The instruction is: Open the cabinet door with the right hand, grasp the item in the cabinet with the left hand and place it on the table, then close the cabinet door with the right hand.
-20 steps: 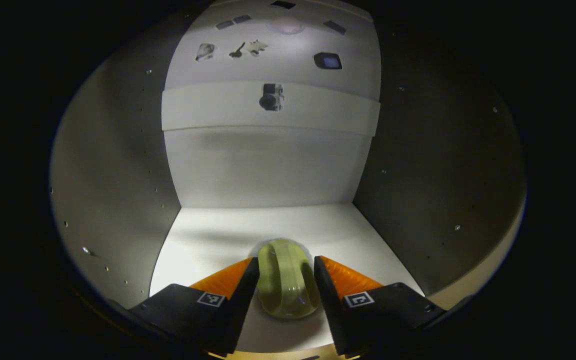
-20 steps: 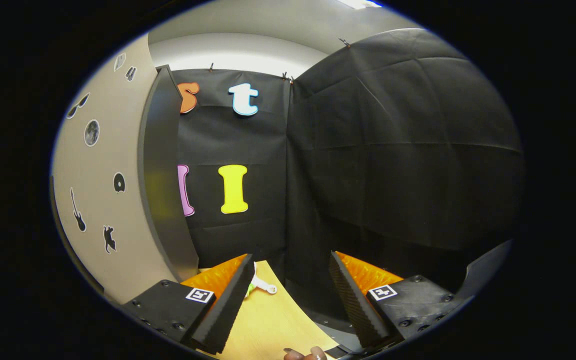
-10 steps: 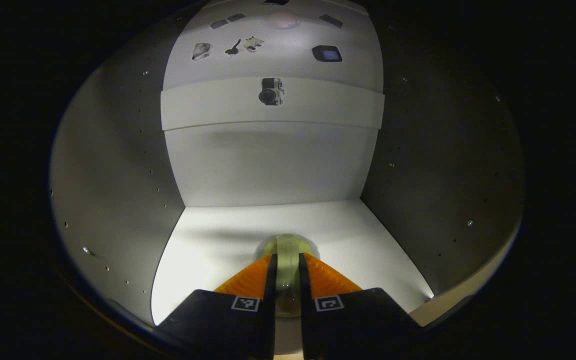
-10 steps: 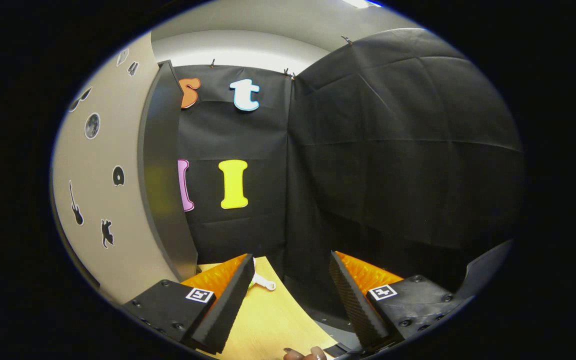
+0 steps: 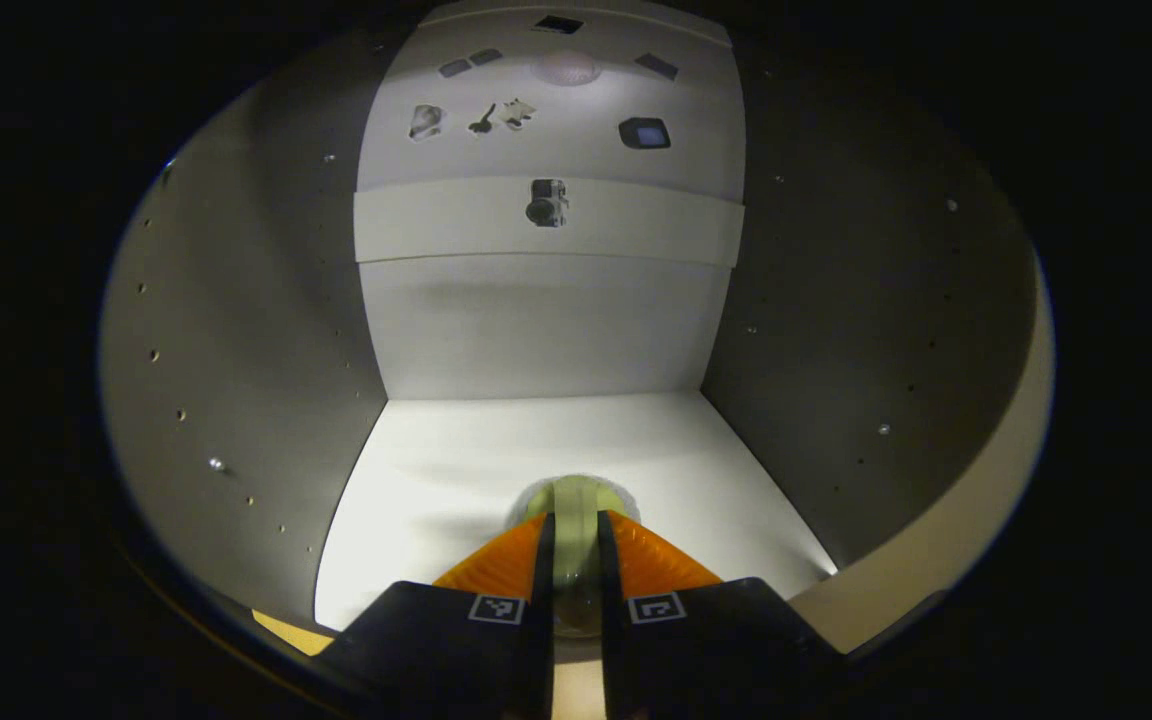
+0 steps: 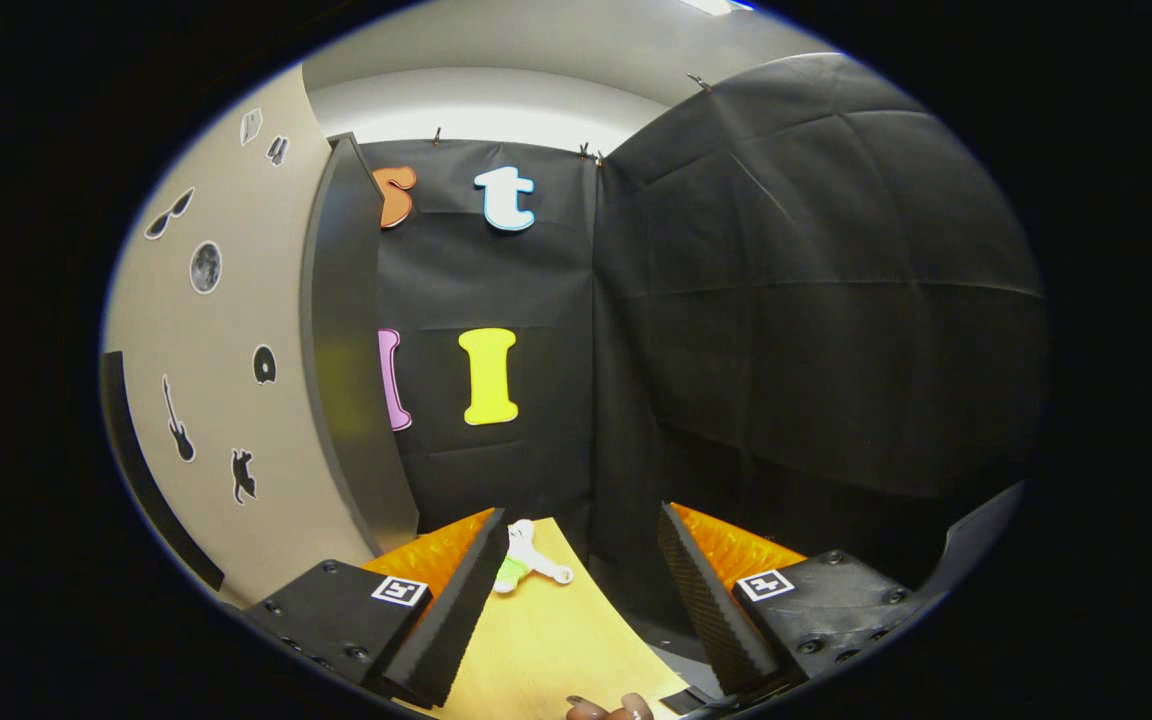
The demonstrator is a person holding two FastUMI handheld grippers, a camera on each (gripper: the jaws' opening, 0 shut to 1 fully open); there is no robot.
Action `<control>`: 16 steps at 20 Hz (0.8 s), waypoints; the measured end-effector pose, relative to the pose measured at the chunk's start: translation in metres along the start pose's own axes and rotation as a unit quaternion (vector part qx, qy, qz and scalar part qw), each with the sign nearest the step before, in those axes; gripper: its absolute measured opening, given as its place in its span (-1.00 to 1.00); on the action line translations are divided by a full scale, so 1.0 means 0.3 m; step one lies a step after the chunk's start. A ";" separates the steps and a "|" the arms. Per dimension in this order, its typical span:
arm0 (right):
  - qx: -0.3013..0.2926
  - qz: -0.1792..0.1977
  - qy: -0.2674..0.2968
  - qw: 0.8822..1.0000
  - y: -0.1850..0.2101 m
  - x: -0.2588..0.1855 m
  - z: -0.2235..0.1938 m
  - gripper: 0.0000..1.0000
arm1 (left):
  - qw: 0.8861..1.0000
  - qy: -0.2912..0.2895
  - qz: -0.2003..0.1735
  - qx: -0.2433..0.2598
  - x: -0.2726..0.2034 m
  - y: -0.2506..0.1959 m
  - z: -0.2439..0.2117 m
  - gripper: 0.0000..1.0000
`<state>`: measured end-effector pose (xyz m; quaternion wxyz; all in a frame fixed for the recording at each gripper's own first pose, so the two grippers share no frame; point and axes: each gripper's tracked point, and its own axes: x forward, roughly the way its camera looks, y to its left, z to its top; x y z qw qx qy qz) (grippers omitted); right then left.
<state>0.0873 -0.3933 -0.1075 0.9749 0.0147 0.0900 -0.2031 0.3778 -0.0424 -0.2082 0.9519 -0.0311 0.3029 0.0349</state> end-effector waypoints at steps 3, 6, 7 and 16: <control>0.007 0.011 0.002 1.000 0.018 -0.004 -0.002 0.93 | 1.000 -0.010 -0.007 0.000 -0.104 -0.016 -0.020 -0.54; 0.004 0.026 -0.006 1.000 0.056 -0.012 0.006 0.95 | 1.000 -0.020 -0.017 -0.002 -0.202 -0.046 -0.064 -0.54; 0.001 0.030 -0.008 1.000 0.068 -0.014 0.004 0.95 | 1.000 -0.021 -0.018 -0.005 -0.234 -0.053 -0.091 -0.54; -0.025 0.077 -0.004 0.997 0.168 -0.024 -0.046 0.96 | 0.999 -0.001 -0.015 -0.043 -0.435 -0.050 -0.355 -0.53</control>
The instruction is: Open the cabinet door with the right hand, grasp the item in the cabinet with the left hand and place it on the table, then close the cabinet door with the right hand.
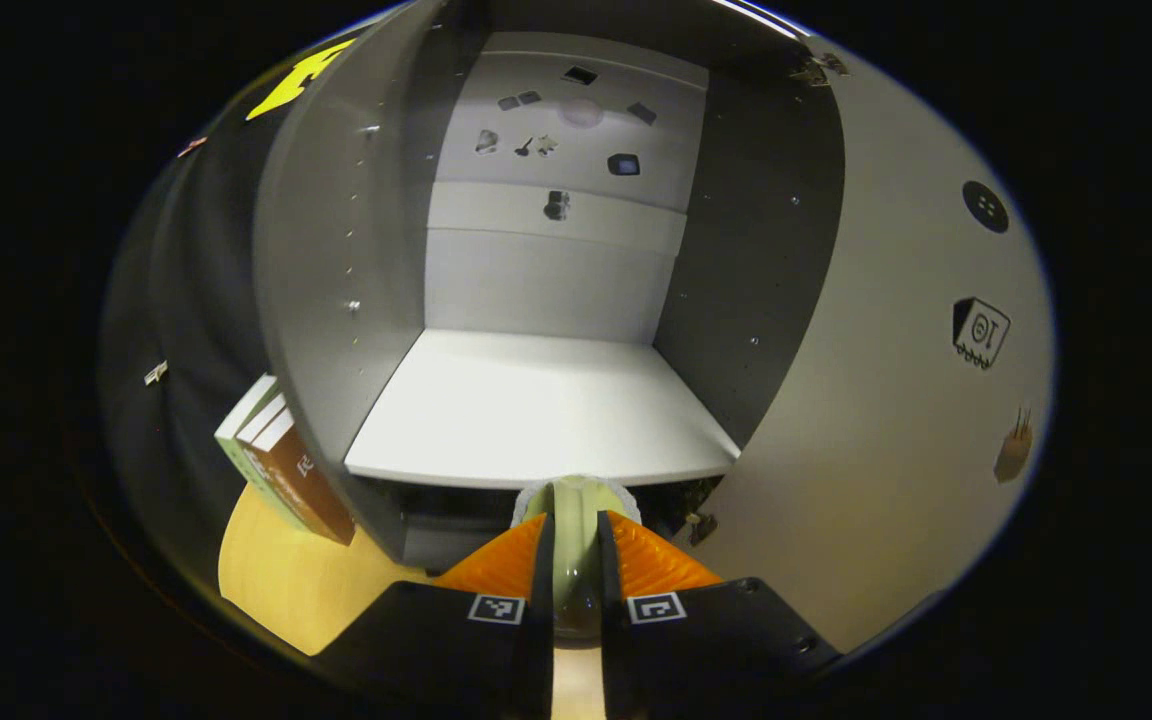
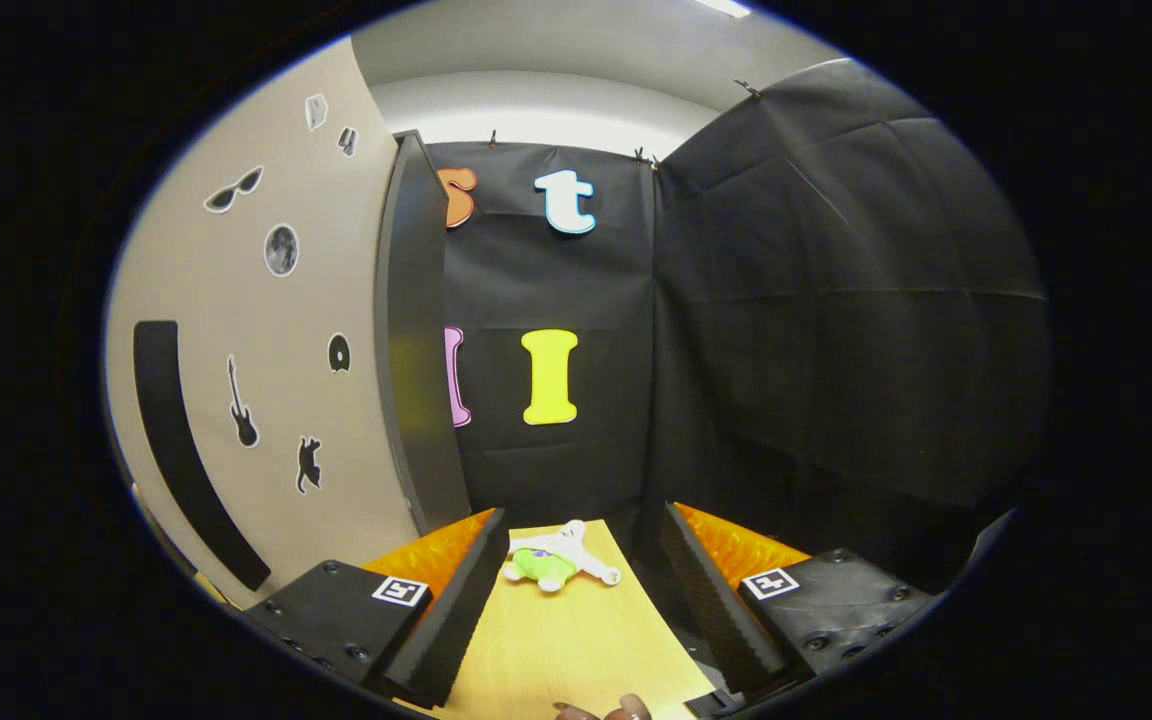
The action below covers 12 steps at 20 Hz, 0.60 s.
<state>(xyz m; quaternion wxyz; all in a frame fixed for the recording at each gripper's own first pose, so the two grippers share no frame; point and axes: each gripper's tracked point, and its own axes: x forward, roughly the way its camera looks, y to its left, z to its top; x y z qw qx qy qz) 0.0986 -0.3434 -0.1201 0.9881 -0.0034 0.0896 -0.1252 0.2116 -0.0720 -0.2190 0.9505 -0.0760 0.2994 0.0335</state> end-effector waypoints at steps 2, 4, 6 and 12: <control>-0.005 0.009 0.007 1.000 0.027 0.007 -0.021 0.97 | 1.000 0.018 -0.001 0.000 -0.024 -0.002 -0.102 -0.54; -0.010 0.015 0.006 1.000 0.050 0.019 -0.033 0.97 | 0.999 0.038 -0.001 0.003 -0.032 -0.001 -0.207 -0.54; -0.019 0.018 0.008 1.000 0.070 0.029 -0.046 0.96 | 0.999 0.053 -0.001 -0.009 -0.030 -0.002 -0.295 -0.54; -0.032 0.033 0.022 0.999 0.112 0.038 -0.090 0.96 | 0.996 0.065 0.000 -0.066 -0.002 0.024 -0.514 -0.54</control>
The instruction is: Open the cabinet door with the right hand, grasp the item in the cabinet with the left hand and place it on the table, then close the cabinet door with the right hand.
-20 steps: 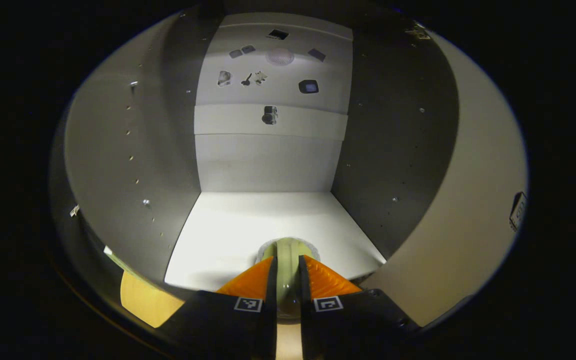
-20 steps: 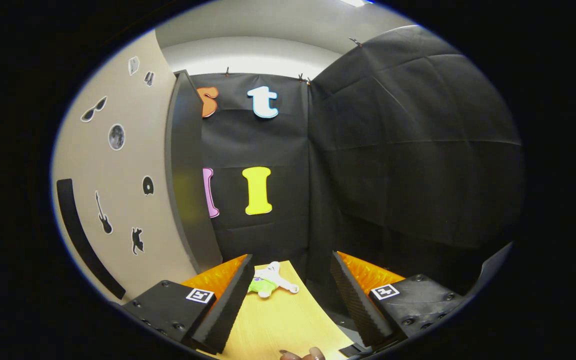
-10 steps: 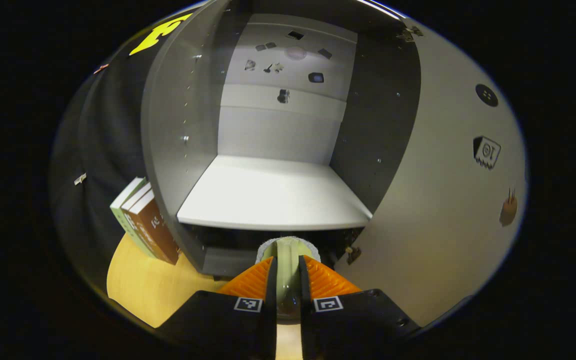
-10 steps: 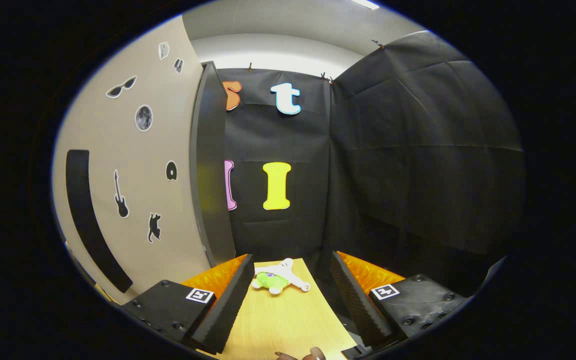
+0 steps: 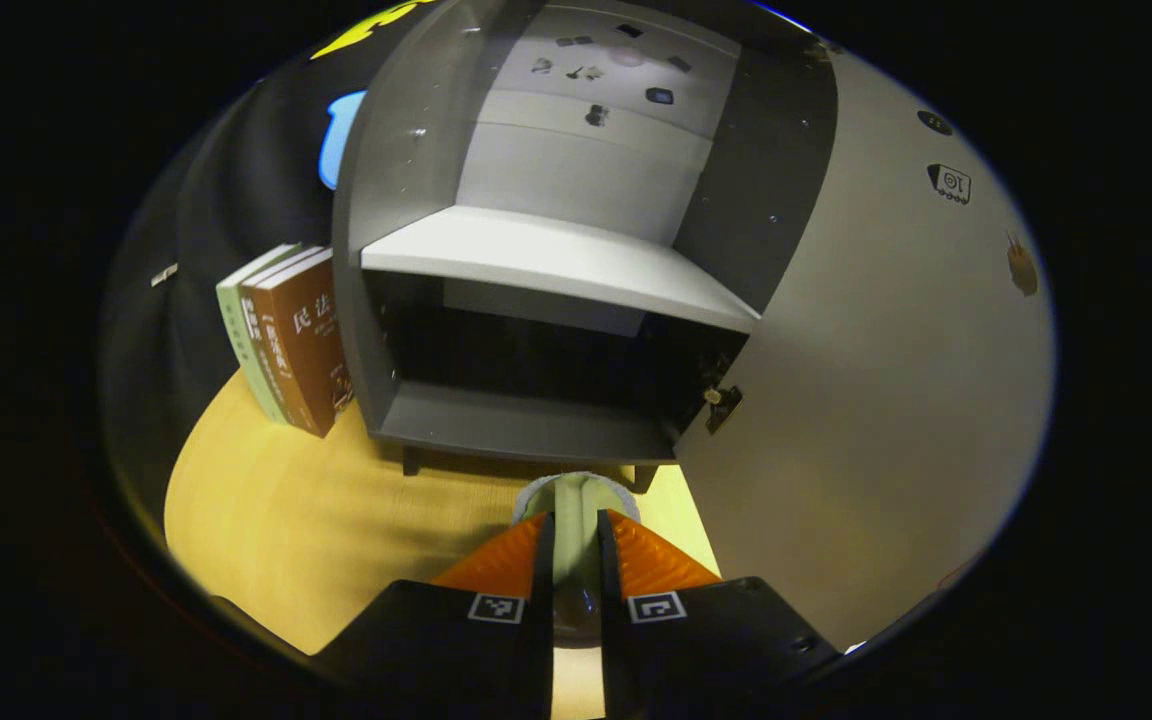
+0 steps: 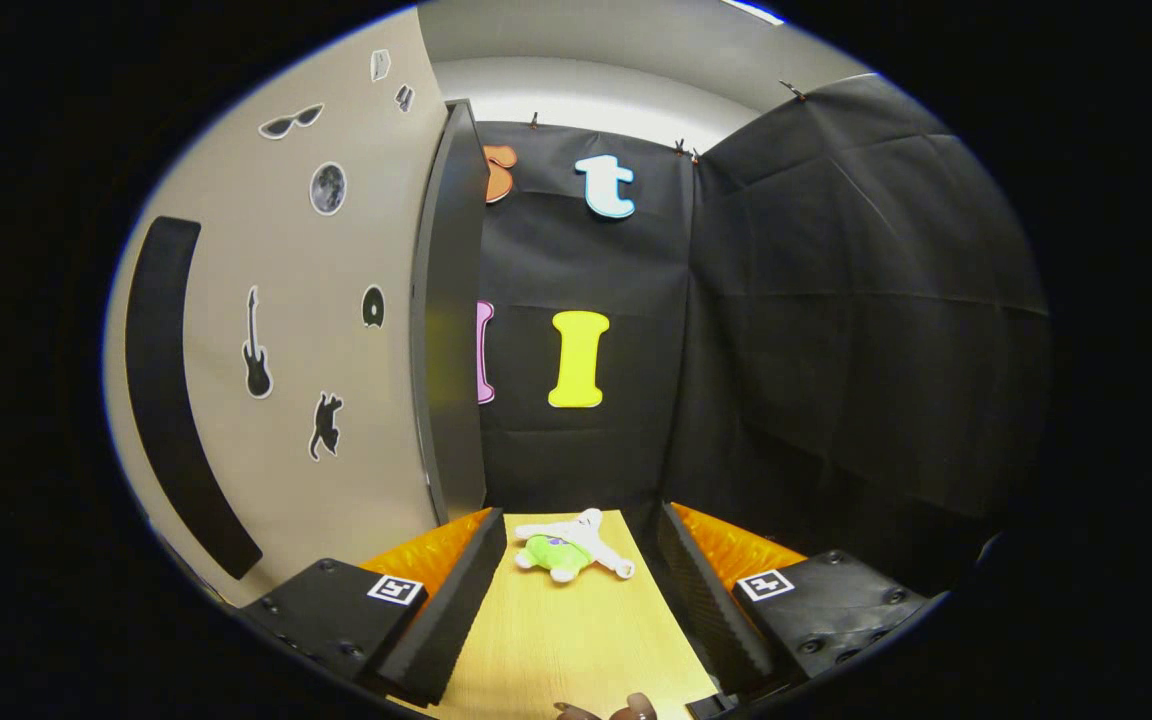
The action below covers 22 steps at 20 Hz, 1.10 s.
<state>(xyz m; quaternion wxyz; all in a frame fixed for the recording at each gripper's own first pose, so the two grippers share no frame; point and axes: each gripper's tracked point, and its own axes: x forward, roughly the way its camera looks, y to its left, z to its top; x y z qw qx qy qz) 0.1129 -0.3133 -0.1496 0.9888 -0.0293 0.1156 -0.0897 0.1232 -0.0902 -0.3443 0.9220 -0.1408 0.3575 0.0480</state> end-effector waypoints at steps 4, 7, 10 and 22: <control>0.000 -0.004 0.006 1.000 0.004 0.009 -0.020 0.96 | 0.999 0.023 0.028 -0.021 0.064 0.094 -0.198 -0.53; 0.004 -0.009 0.018 1.000 0.012 0.018 -0.051 0.96 | 0.999 0.033 0.038 -0.018 0.103 0.142 -0.354 -0.54; 0.005 -0.012 0.028 1.000 0.016 0.020 -0.074 0.96 | 0.998 0.042 0.041 -0.020 0.136 0.156 -0.461 -0.54; 0.012 -0.016 0.032 0.999 0.001 -0.015 -0.082 0.96 | 0.997 0.052 0.050 0.012 0.174 0.177 -0.592 -0.46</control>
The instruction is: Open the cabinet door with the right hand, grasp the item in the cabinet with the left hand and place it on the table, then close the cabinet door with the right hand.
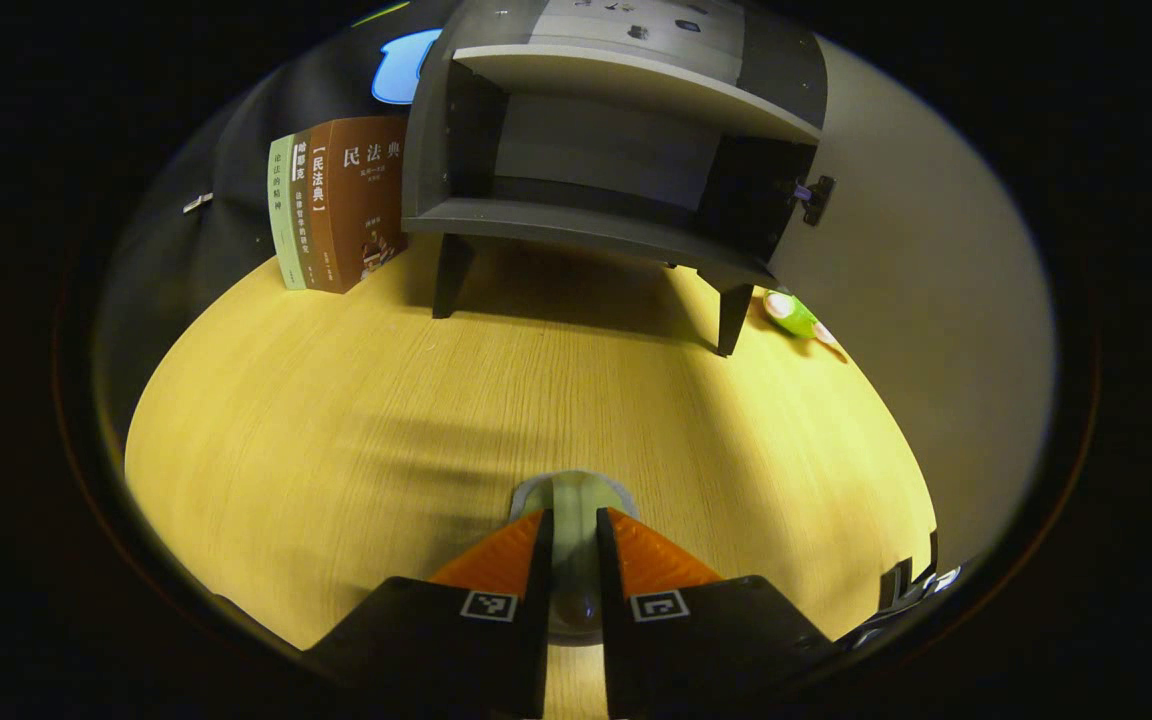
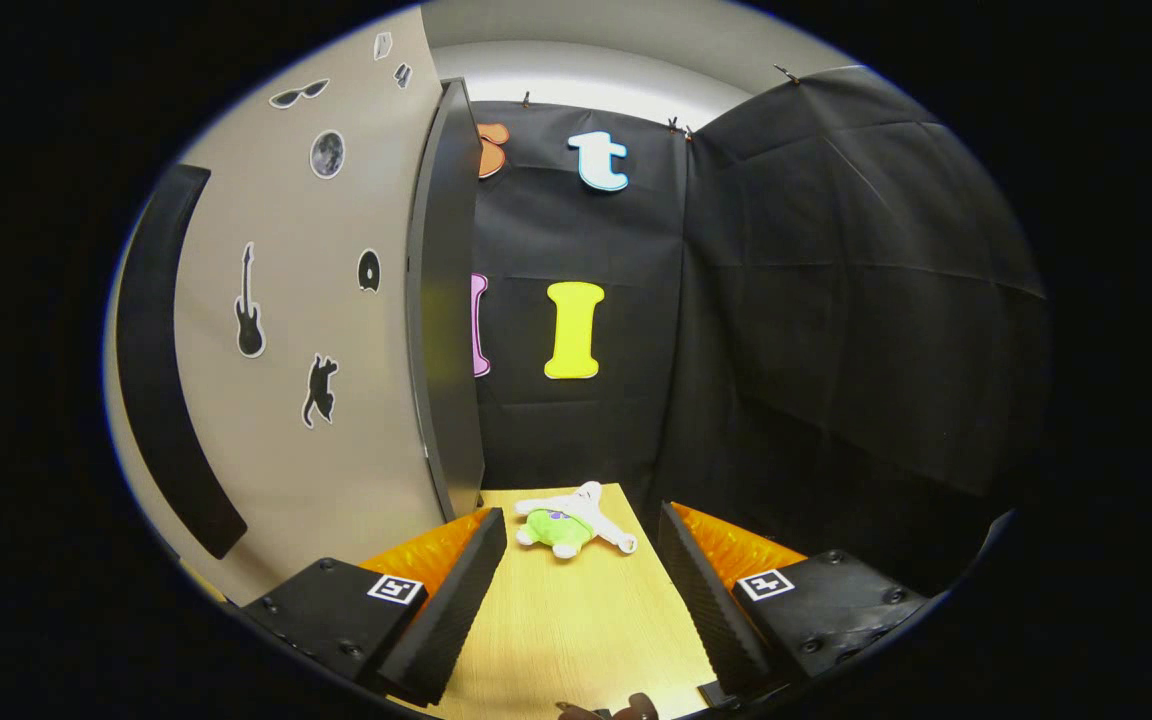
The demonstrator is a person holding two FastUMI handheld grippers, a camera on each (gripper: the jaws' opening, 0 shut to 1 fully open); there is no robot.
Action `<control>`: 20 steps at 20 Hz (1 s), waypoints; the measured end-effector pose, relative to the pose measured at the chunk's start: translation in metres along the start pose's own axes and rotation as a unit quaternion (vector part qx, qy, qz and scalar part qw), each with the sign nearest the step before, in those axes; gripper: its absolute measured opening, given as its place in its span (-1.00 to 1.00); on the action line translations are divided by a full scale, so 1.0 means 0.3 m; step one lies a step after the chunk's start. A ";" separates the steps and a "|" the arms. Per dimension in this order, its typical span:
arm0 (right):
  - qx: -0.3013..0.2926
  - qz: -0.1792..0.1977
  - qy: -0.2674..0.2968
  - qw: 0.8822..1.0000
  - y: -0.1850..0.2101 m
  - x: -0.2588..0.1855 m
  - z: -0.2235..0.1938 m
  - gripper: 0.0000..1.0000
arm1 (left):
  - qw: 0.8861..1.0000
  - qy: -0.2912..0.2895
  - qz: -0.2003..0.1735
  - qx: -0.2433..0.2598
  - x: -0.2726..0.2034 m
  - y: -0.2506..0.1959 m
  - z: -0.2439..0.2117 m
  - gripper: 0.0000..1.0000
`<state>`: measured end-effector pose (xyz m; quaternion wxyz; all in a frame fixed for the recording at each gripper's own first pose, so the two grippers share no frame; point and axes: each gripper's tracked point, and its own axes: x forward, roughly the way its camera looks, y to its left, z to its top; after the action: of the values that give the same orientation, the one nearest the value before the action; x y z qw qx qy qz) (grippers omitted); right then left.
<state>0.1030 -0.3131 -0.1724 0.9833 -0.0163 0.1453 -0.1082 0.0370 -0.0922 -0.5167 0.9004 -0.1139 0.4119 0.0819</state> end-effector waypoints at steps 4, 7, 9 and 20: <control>0.004 0.001 0.002 1.000 -0.005 -0.009 -0.004 0.96 | 1.000 0.007 0.007 0.005 -0.006 -0.001 0.000 -0.26; 0.004 0.004 -0.001 1.000 -0.007 -0.021 -0.001 0.96 | 1.000 0.000 0.002 0.008 -0.027 -0.017 0.011 0.07; 0.008 0.010 -0.004 1.000 -0.002 -0.030 0.007 0.96 | 1.000 -0.011 0.003 0.020 -0.055 -0.023 0.037 0.14; 0.061 0.053 -0.035 0.996 0.007 -0.208 0.098 0.96 | 0.976 -0.206 0.005 0.067 -0.396 -0.046 0.619 0.90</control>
<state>0.0537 -0.2973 -0.1269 0.9913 0.0479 0.1046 -0.0640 0.0976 -0.0611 -0.3065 0.9711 -0.0322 0.2227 0.0800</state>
